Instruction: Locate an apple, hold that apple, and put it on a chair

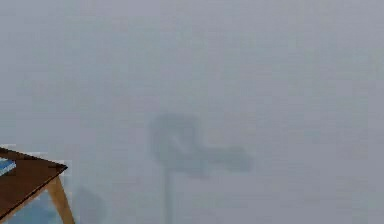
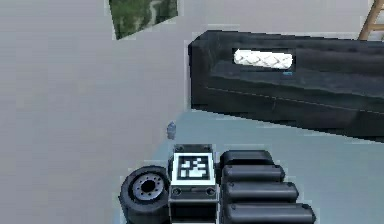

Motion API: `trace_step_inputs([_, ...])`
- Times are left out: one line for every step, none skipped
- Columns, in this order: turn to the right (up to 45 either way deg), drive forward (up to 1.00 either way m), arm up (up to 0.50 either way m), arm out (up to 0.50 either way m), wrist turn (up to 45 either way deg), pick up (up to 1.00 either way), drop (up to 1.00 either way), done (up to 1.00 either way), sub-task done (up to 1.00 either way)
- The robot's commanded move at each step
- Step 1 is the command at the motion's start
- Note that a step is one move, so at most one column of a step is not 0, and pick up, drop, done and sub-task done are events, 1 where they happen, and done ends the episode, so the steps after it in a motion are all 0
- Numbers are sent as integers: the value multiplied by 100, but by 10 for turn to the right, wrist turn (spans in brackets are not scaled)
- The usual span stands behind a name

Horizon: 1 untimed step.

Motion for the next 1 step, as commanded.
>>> trace_step_inputs([180,0,0,0,0,0,0,0,0])
